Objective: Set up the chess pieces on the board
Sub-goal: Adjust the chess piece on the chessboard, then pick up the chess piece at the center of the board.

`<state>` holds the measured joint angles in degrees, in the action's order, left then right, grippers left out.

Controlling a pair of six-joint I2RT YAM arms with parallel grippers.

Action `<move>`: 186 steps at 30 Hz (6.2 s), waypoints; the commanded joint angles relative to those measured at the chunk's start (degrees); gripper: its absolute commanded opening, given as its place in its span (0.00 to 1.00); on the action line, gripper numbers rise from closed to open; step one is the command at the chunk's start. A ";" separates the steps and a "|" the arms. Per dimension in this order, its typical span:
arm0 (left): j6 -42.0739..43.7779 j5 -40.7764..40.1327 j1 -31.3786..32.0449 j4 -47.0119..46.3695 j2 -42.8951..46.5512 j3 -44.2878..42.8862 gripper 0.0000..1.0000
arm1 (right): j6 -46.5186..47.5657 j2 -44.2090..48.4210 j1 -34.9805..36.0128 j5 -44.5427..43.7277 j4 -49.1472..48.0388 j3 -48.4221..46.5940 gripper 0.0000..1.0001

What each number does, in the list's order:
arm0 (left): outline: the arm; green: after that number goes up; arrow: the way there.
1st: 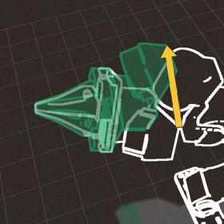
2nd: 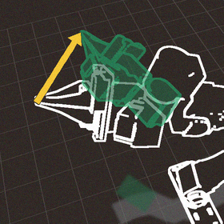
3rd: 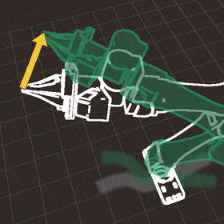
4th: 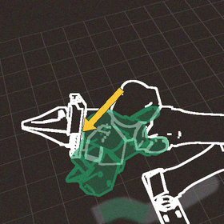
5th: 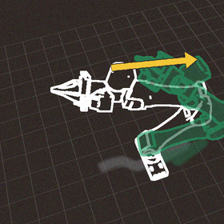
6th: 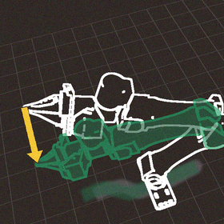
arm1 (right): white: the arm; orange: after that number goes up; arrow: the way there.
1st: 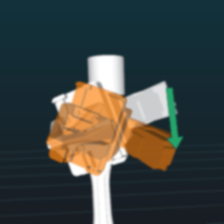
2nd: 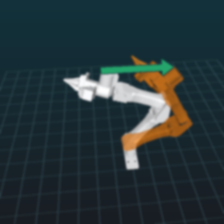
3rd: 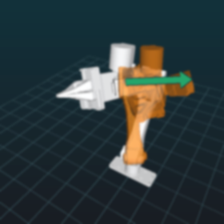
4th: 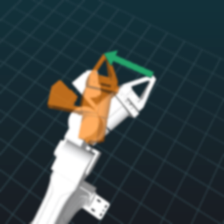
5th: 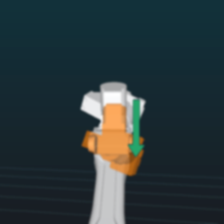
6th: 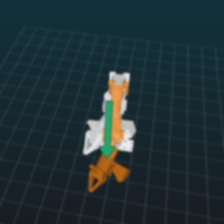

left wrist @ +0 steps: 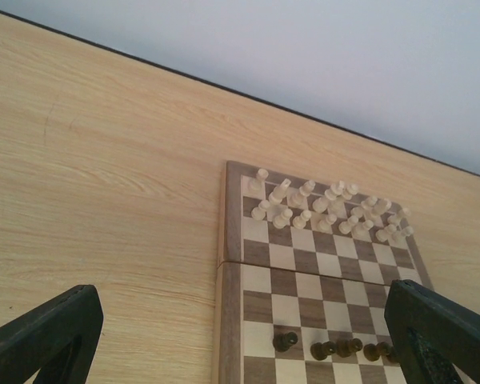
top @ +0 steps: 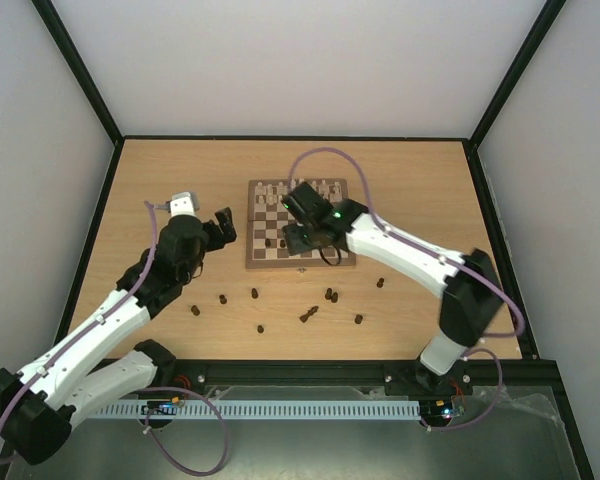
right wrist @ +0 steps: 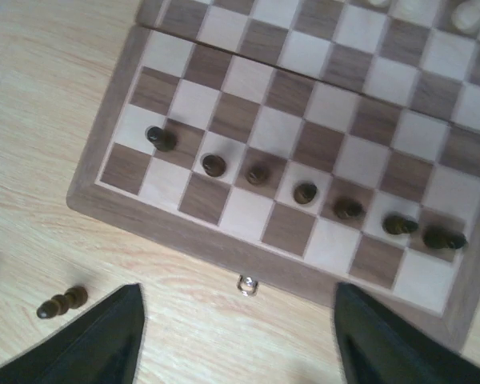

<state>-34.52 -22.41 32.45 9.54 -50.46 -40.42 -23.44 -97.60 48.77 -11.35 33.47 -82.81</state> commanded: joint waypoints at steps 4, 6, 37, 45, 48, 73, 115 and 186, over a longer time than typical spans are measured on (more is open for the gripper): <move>0.22 1.47 -0.35 -0.81 -4.26 -1.52 0.99 | -4.75 17.49 0.12 -4.33 -5.52 19.35 0.99; 0.58 1.85 -0.31 -1.17 -5.35 -1.68 1.00 | -6.52 21.64 0.03 -5.60 -7.38 23.63 0.99; 6.64 8.19 5.74 12.92 -49.24 -26.25 0.46 | -4.52 35.54 -7.37 2.81 -18.66 40.58 0.85; 6.71 8.01 5.70 14.81 -52.54 -28.79 0.38 | -4.33 35.40 -7.49 4.44 -18.97 40.60 0.84; 6.73 8.09 5.70 15.27 -52.90 -28.92 0.34 | -4.27 35.16 -7.52 4.75 -19.09 40.72 0.84; 6.32 8.78 6.61 15.83 -54.46 -27.82 0.18 | -3.98 34.18 -7.70 5.69 -19.44 40.75 0.81; 6.67 7.21 9.05 15.48 -31.29 -24.35 0.90 | -4.26 34.17 -8.02 7.61 -18.94 40.32 0.99; 0.44 24.03 19.31 43.53 -12.14 -14.78 0.99 | -14.66 56.78 -8.00 20.34 -8.06 46.38 0.99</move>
<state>-30.55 4.21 47.94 49.23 -59.92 -53.74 -39.46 -41.10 40.88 7.31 25.39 -37.36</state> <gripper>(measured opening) 0.994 0.986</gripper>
